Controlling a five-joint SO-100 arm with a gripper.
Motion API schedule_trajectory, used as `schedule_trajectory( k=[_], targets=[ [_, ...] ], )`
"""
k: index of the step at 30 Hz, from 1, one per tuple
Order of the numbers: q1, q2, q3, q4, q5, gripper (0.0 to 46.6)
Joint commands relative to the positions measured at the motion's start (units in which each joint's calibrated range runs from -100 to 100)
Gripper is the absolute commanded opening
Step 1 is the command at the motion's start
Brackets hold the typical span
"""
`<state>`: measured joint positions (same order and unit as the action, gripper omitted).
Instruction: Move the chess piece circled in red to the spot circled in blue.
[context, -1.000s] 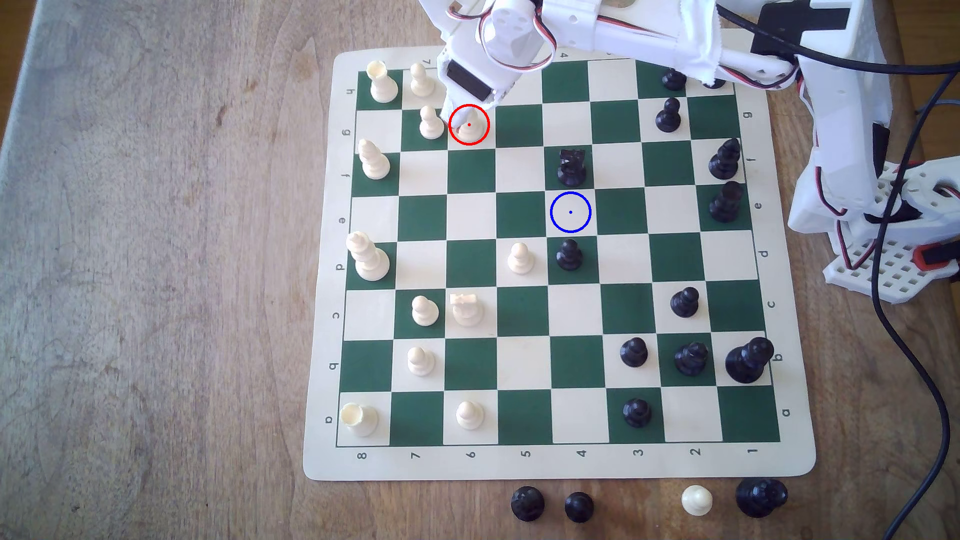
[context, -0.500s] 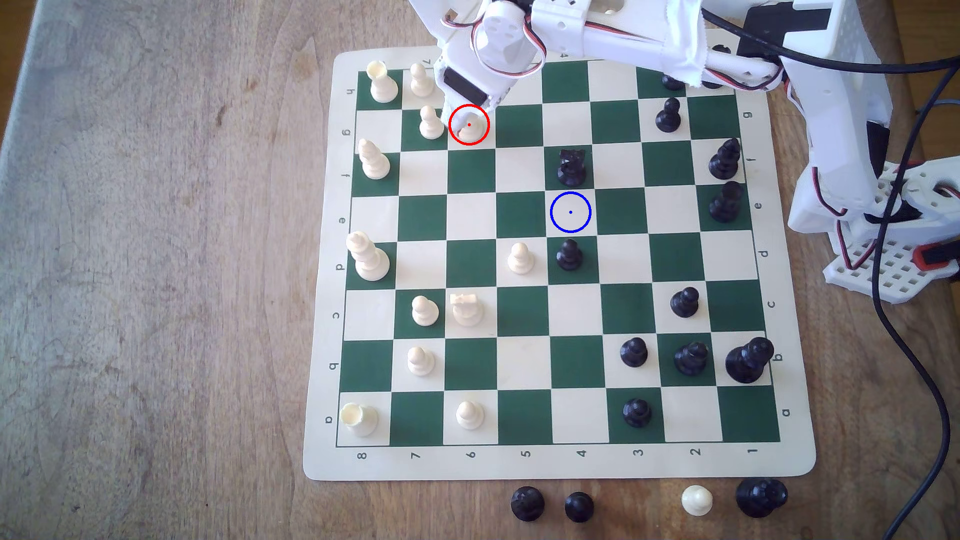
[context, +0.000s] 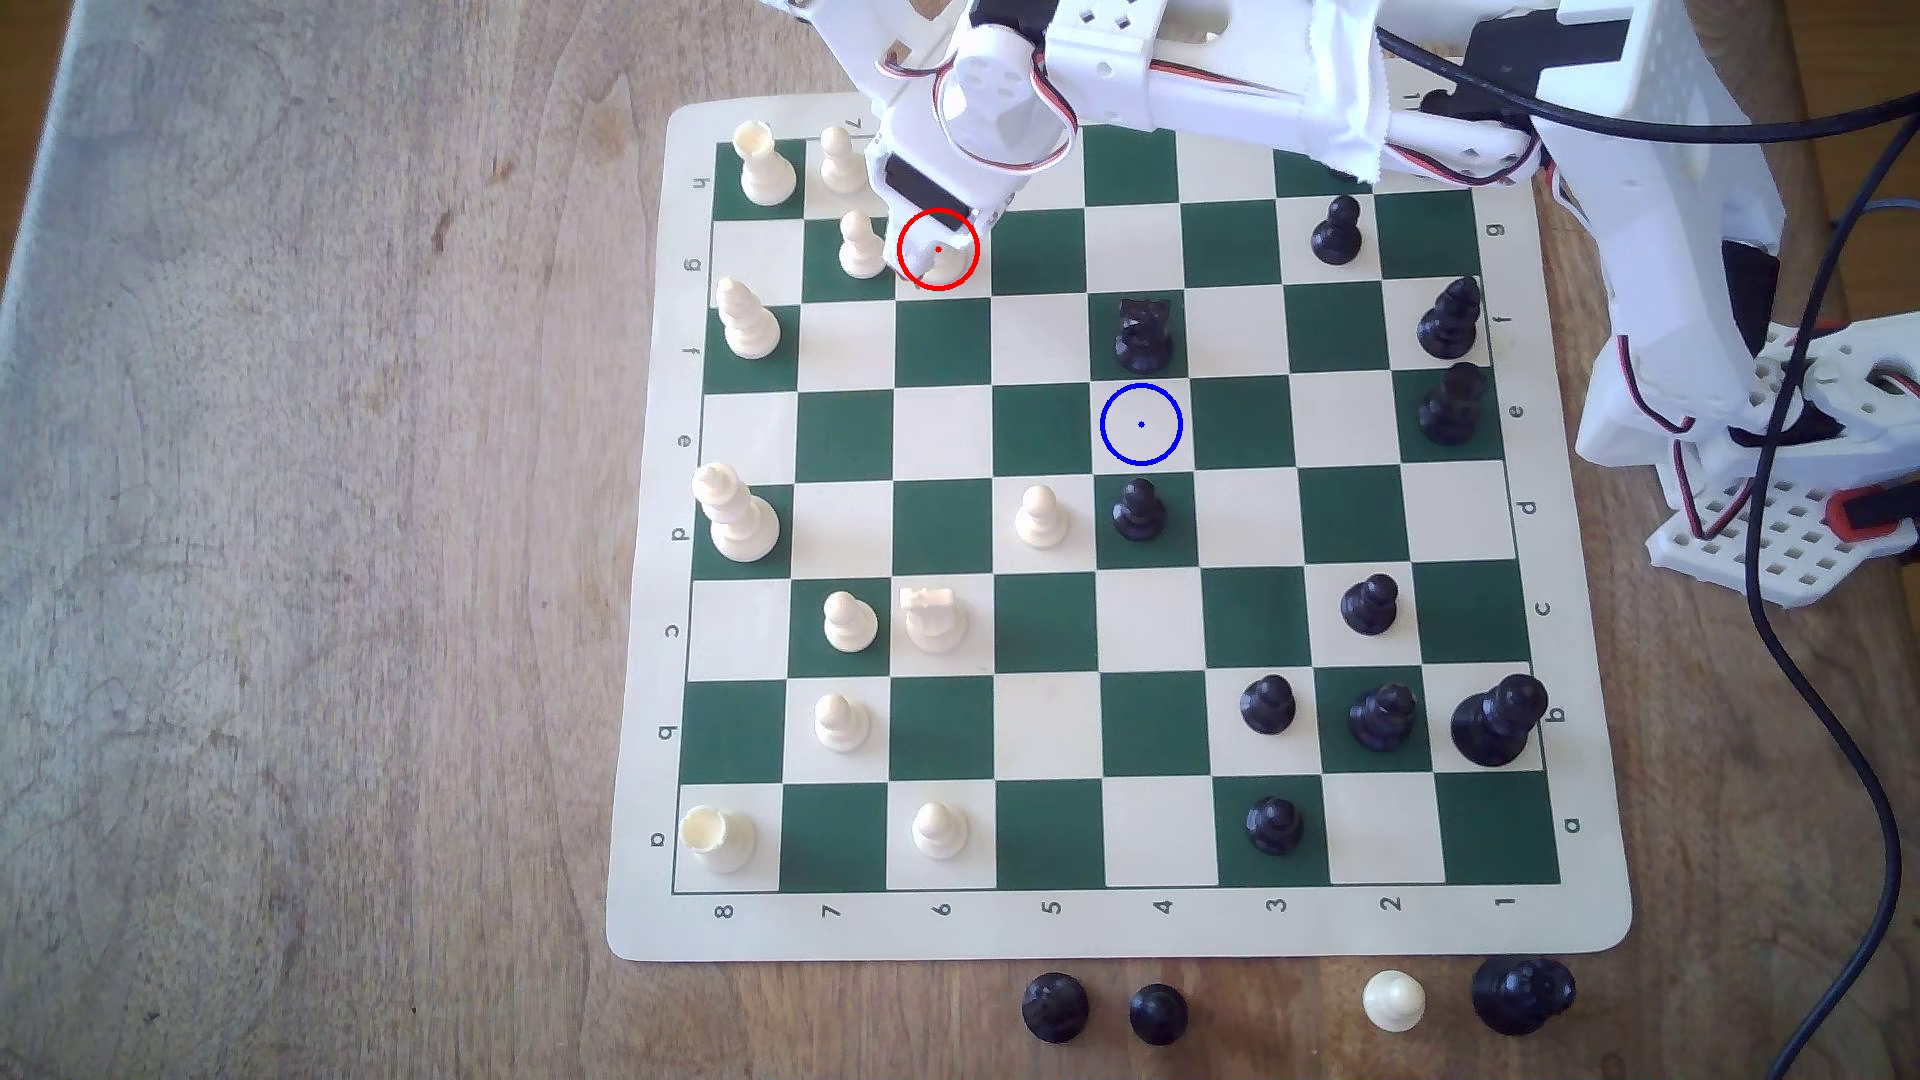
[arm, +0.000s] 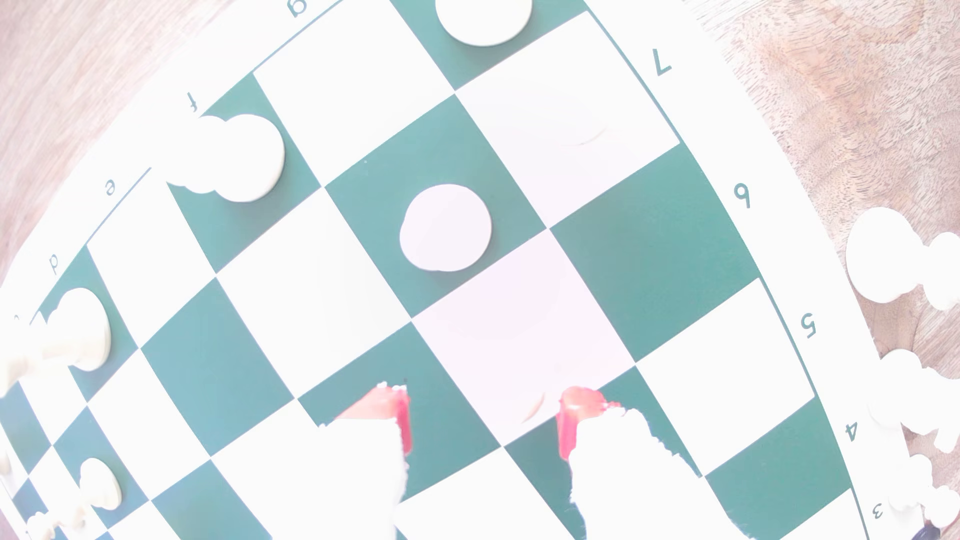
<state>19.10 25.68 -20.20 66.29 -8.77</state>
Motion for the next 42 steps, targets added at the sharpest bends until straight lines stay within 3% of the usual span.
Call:
schedule_trajectory(
  k=[1,22,42],
  targets=[
    [1.12,-1.32,-7.36,-0.61,0.20,15.8],
    [0.26,1.40,-7.36,-0.61,0.24,14.8],
    [-0.84,0.89,-7.63,0.13,-0.05,7.4]
  ],
)
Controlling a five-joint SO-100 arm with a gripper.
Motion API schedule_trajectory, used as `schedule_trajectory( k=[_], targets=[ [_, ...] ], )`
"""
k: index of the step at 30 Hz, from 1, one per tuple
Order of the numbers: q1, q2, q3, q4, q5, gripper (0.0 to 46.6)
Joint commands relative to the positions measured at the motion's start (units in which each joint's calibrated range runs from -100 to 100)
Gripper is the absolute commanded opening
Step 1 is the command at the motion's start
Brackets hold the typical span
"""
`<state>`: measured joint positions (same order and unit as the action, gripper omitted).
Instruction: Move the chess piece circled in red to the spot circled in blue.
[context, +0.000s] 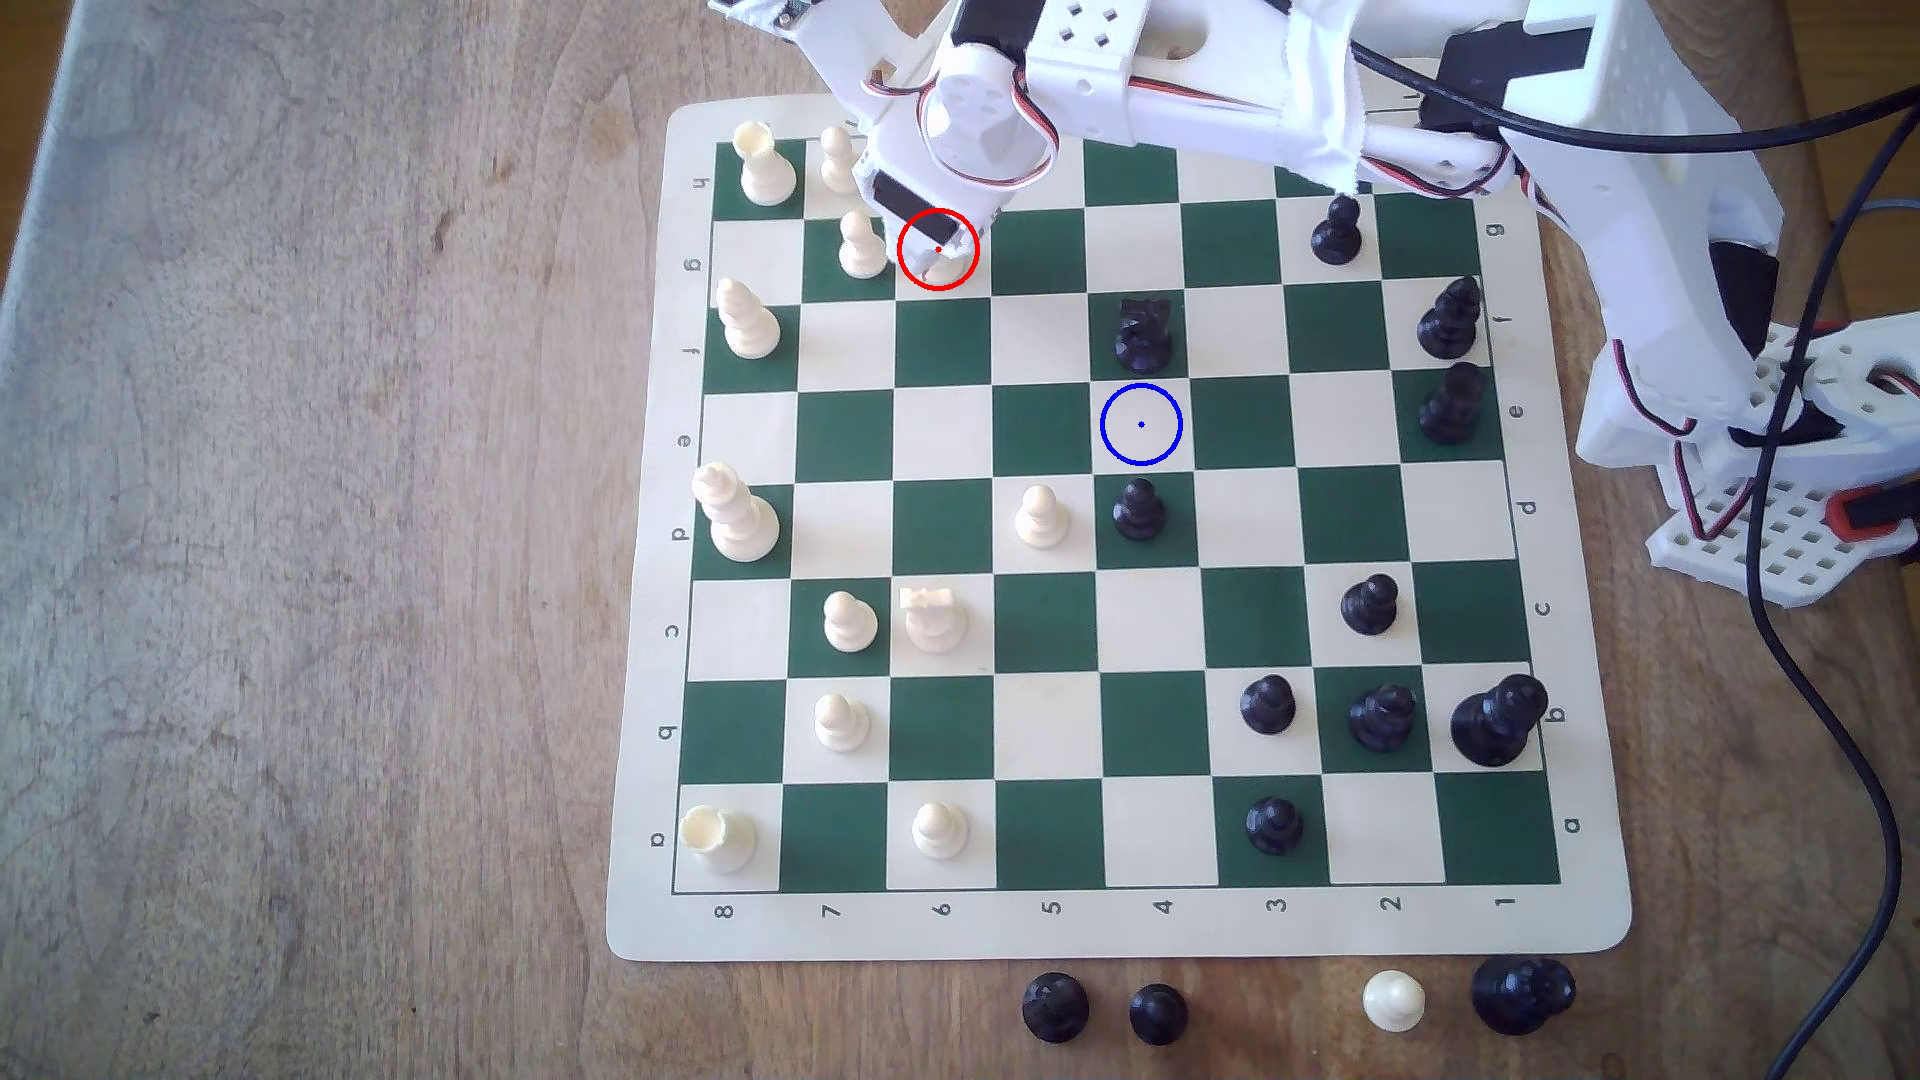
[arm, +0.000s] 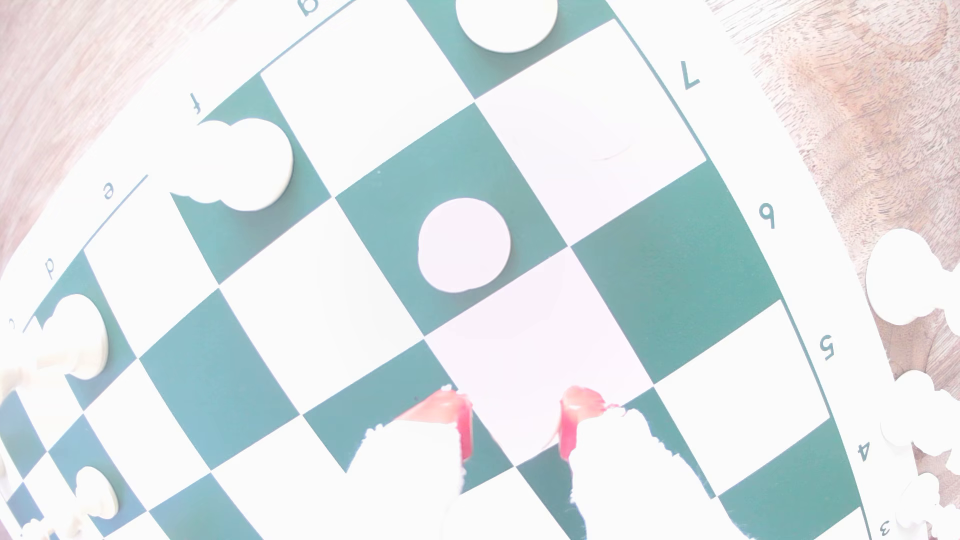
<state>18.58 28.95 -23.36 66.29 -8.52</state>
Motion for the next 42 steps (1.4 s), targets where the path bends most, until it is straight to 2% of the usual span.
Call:
schedule_trajectory(
  k=[1,6,11,20,24,26,30,39,42],
  targets=[
    [-0.32,-2.46,-4.47,0.13,-0.29,6.5],
    [-0.32,-2.80,-4.47,0.29,-0.29,0.5],
    [-0.01,-3.91,-4.65,1.27,-0.15,0.3],
    [-0.40,-15.96,-2.84,7.17,-0.29,0.3],
    [-0.71,-27.08,5.86,8.48,-0.10,0.3],
    [-1.10,-35.65,16.11,7.25,0.10,0.3],
    [-2.43,-45.42,28.35,5.86,0.10,0.3],
    [-8.14,-58.32,43.67,4.79,-0.83,0.3],
    [-9.71,-60.44,47.57,5.37,-0.44,0.3]
  ],
)
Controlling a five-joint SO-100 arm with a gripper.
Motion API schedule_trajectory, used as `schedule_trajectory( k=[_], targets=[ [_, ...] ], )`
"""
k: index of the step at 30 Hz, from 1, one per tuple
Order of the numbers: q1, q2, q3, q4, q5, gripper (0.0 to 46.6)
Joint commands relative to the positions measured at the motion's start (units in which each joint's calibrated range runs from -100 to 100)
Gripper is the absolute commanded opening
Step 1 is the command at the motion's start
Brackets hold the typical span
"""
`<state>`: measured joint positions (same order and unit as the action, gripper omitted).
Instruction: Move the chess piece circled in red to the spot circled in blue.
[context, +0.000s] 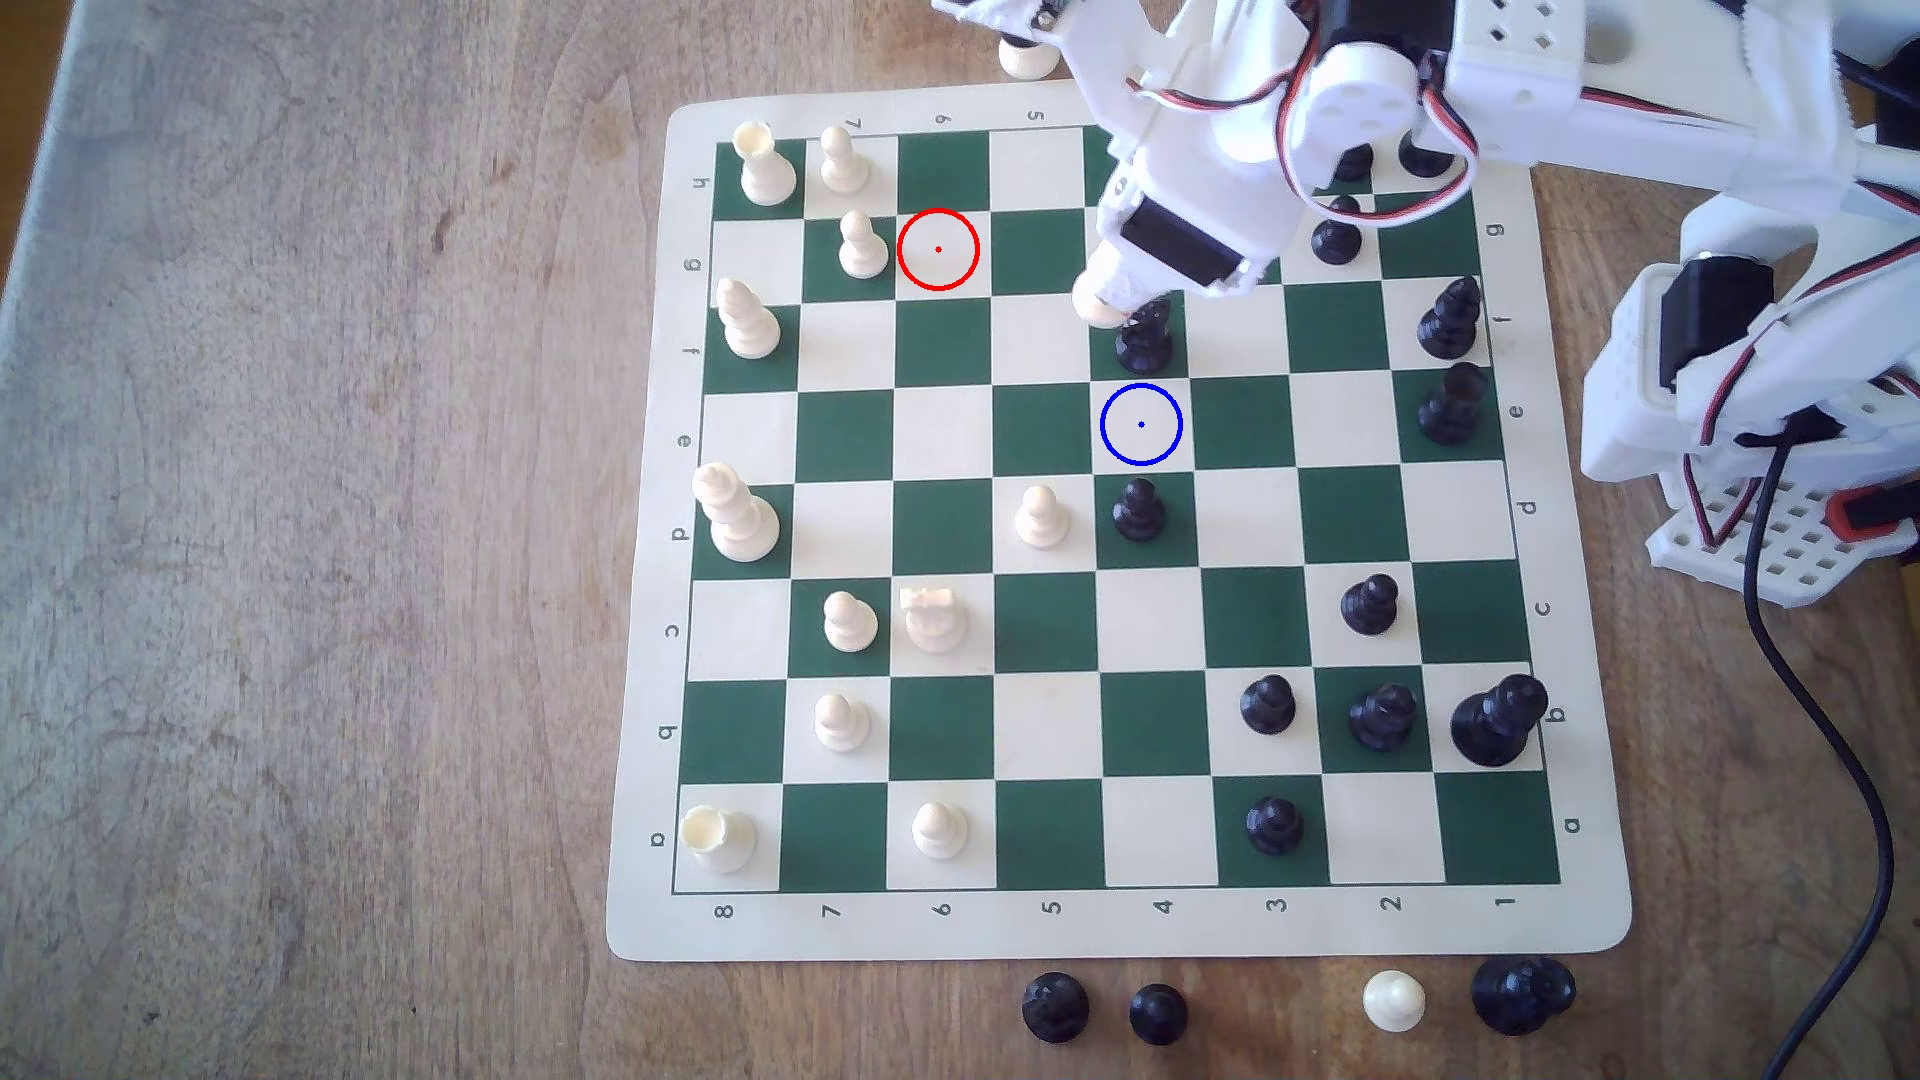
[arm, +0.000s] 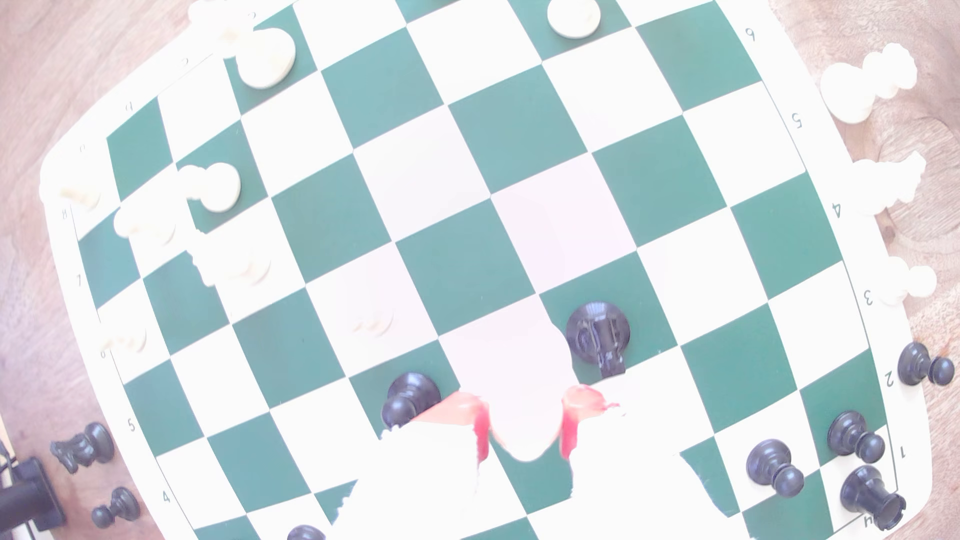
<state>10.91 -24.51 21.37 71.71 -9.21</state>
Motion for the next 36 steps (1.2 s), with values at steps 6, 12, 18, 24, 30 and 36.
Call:
schedule_trajectory(
  k=[6,12,18,24,30,36],
  targets=[
    [-4.54,-8.43,12.62,-4.80,-0.20,0.3],
    [-4.46,-6.99,18.52,-10.86,-0.59,0.3],
    [-4.15,-5.20,21.06,-14.46,-0.59,0.3],
    [-4.07,-0.11,22.23,-18.31,-0.54,0.3],
    [-3.37,2.95,22.23,-20.03,-0.15,0.3],
    [-3.13,5.58,21.69,-20.61,0.29,0.3]
  ],
)
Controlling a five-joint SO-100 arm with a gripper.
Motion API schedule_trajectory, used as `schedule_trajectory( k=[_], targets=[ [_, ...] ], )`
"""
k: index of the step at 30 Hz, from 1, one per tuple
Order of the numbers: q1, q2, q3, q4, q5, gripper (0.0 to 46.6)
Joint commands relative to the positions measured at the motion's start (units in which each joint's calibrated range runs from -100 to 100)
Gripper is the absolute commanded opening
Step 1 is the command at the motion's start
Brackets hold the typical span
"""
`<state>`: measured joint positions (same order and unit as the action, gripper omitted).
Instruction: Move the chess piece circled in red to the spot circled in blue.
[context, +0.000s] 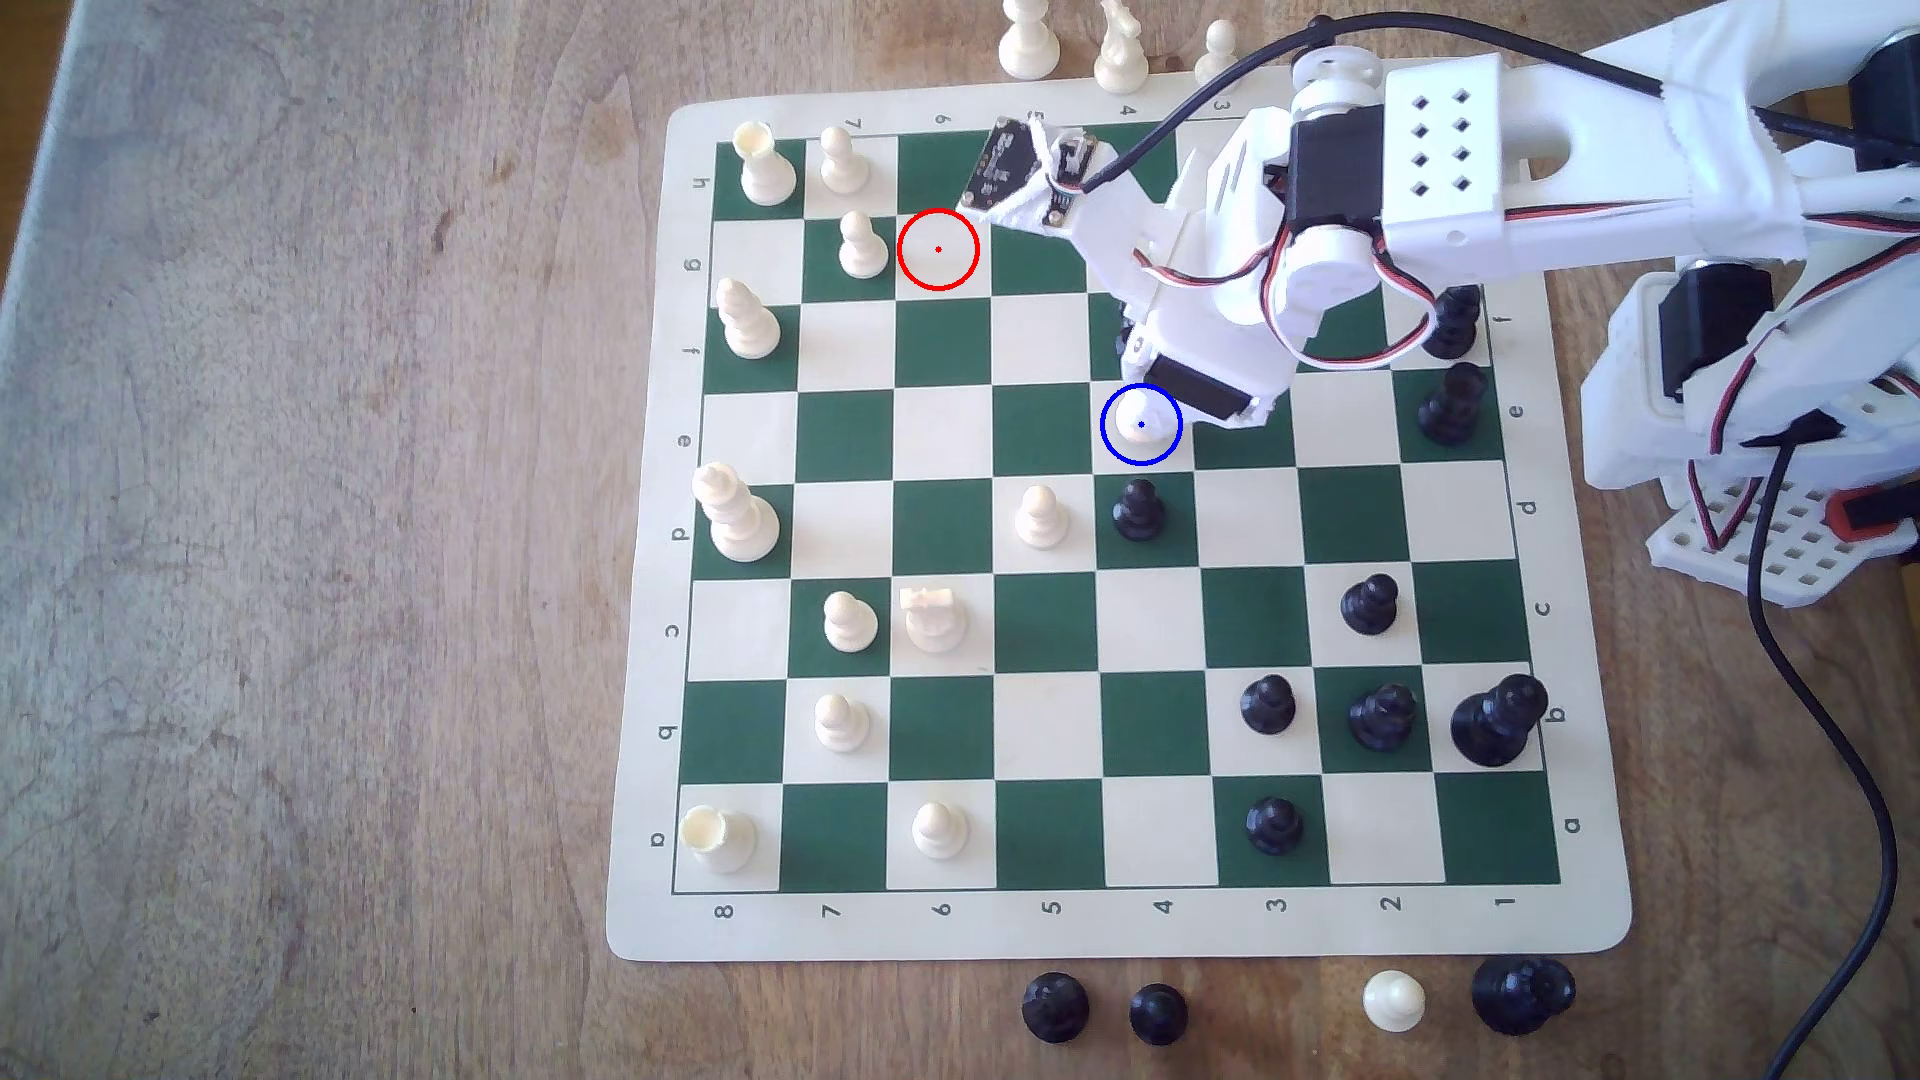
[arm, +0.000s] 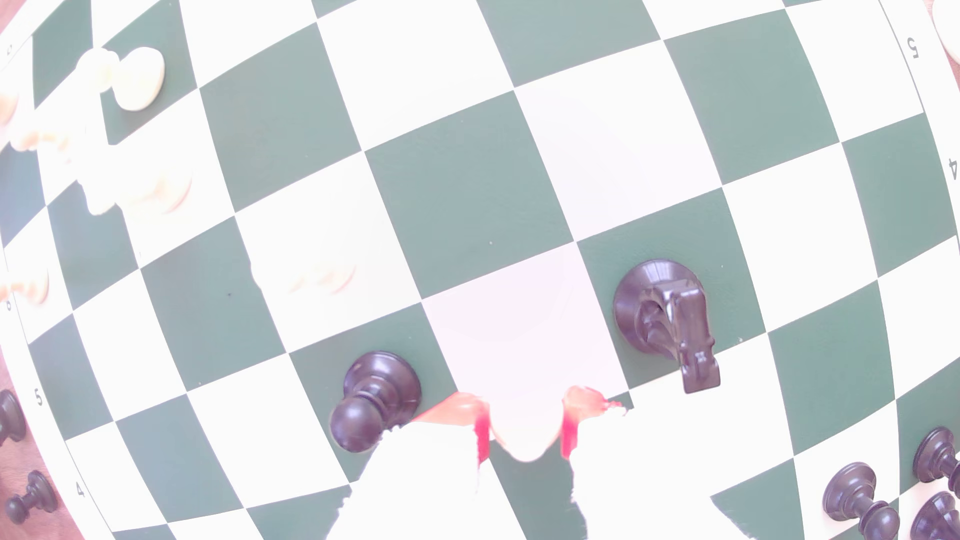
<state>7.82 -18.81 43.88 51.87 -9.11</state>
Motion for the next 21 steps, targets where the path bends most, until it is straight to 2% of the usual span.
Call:
schedule_trajectory(
  k=[1,17,21],
  targets=[
    [-0.03,-0.04,-0.99,-0.77,0.24,0.3],
    [0.43,0.05,-1.45,-1.26,0.78,0.3],
    [0.51,0.39,-1.45,-1.18,0.98,4.8]
  ],
)
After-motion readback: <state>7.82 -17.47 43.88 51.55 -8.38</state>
